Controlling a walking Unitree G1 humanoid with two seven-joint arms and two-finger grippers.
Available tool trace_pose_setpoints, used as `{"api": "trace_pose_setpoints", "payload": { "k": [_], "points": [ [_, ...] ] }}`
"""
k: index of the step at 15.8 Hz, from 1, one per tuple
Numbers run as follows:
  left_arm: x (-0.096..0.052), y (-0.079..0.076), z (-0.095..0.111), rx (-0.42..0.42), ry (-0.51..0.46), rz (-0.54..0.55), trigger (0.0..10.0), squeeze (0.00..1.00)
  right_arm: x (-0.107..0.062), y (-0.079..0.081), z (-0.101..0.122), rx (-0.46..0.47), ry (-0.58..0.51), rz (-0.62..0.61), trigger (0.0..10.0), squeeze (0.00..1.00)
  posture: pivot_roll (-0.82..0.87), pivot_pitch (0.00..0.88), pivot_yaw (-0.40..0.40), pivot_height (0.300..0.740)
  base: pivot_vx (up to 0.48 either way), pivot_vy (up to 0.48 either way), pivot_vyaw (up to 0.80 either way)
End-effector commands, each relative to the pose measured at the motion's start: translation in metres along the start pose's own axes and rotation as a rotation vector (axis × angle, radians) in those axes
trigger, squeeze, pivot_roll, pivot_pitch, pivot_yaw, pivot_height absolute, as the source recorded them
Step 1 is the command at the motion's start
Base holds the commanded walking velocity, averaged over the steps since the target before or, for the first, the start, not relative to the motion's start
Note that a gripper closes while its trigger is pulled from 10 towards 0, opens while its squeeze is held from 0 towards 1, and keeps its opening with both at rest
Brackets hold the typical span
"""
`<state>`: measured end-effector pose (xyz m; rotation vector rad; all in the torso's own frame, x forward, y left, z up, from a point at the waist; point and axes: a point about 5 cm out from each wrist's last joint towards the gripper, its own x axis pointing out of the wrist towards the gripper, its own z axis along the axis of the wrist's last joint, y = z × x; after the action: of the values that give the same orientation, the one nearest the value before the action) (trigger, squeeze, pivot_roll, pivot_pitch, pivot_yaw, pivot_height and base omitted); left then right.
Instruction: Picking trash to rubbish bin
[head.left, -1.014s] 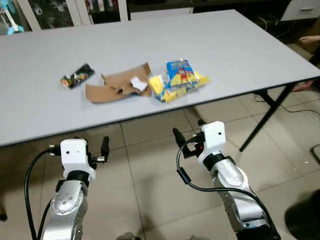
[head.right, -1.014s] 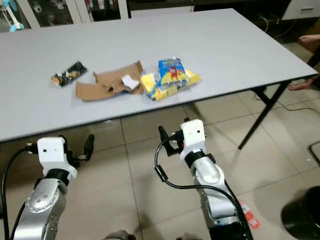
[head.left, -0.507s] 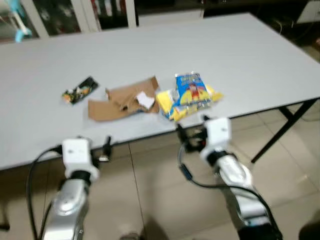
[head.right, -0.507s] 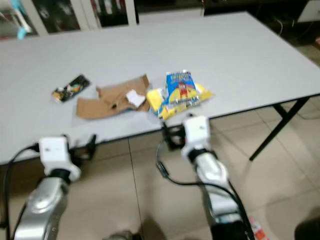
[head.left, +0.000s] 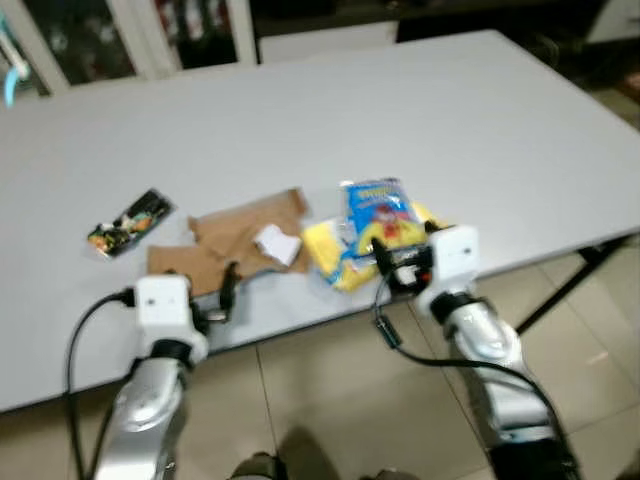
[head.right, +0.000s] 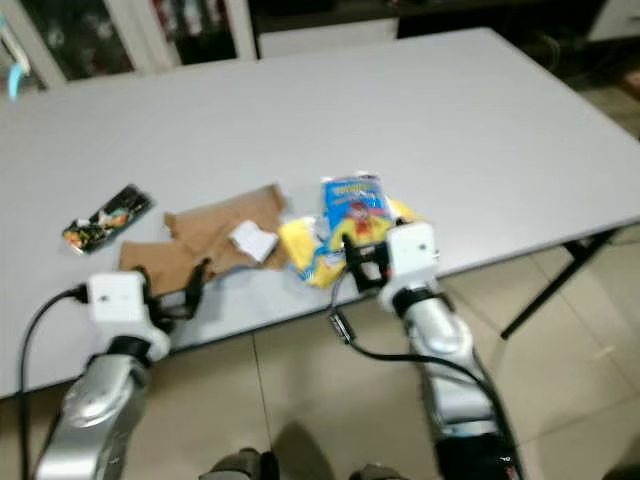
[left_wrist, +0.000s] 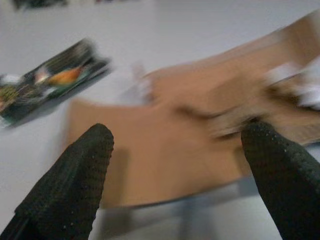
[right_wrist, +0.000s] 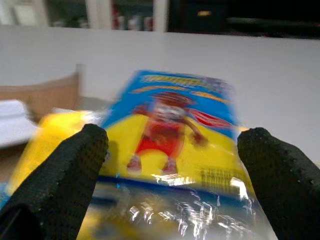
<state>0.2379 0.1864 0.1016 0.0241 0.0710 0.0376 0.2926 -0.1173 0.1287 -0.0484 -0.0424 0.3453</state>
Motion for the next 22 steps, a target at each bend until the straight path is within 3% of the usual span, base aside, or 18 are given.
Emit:
{"api": "trace_pose_setpoints", "payload": {
  "k": [1,2,3,5,10,17,18,19,20,21,22],
  "points": [
    [-0.003,-0.002,-0.001,-0.004,0.009,0.006,10.0,0.00,0.001,-0.007,0.004,-0.009,-0.002,-0.015,10.0,0.00,-0.05,0.153,0.020,0.740,0.000,0.000,0.00],
    [-0.004,-0.003,-0.001,-0.006,0.009,0.007,10.0,0.00,0.002,-0.010,0.006,-0.015,-0.004,-0.019,10.0,0.00,-0.05,0.156,0.016,0.740,0.000,0.000,0.00],
    [-0.005,-0.003,-0.002,-0.007,0.009,0.009,10.0,0.00,0.003,-0.013,0.007,-0.013,-0.007,-0.021,10.0,0.70,-0.04,0.159,0.013,0.740,0.000,0.000,0.00],
    [-0.006,-0.004,-0.002,-0.009,0.010,0.012,10.0,0.00,0.003,-0.016,0.008,-0.015,-0.009,-0.021,10.0,1.00,-0.04,0.163,0.010,0.740,0.000,0.000,0.00],
    [-0.009,-0.005,-0.003,-0.016,0.013,0.027,10.0,0.00,0.004,-0.016,0.011,-0.023,-0.011,-0.009,10.0,1.00,-0.05,0.174,0.004,0.740,0.000,0.000,0.00],
    [-0.016,-0.005,-0.005,-0.023,0.024,0.054,10.0,0.00,0.021,-0.039,0.029,-0.140,-0.047,-0.026,10.0,1.00,-0.04,0.200,-0.014,0.740,0.000,0.000,0.00],
    [-0.017,-0.005,-0.005,-0.023,0.026,0.055,10.0,0.00,0.023,-0.042,0.030,-0.144,-0.048,-0.026,10.0,0.95,-0.04,0.201,-0.015,0.740,0.000,0.000,0.00],
    [-0.017,-0.006,-0.006,-0.022,0.030,0.056,10.0,0.00,0.027,-0.045,0.032,-0.161,-0.042,-0.019,10.0,0.76,-0.04,0.205,-0.016,0.740,0.000,0.000,0.00],
    [-0.018,-0.006,-0.006,-0.022,0.031,0.055,10.0,0.00,0.028,-0.045,0.033,-0.167,-0.038,-0.013,10.0,0.76,-0.04,0.206,-0.016,0.740,0.000,0.000,0.00],
    [-0.018,-0.006,-0.006,-0.022,0.031,0.055,10.0,0.00,0.029,-0.045,0.031,-0.170,-0.023,-0.001,10.0,0.26,-0.04,0.208,-0.015,0.740,0.000,0.000,0.00],
    [-0.017,-0.006,-0.005,-0.021,0.033,0.052,10.0,0.00,0.031,-0.043,0.025,-0.166,0.025,0.043,10.0,0.00,-0.04,0.209,-0.015,0.740,0.000,0.000,0.00]
  ]
}}
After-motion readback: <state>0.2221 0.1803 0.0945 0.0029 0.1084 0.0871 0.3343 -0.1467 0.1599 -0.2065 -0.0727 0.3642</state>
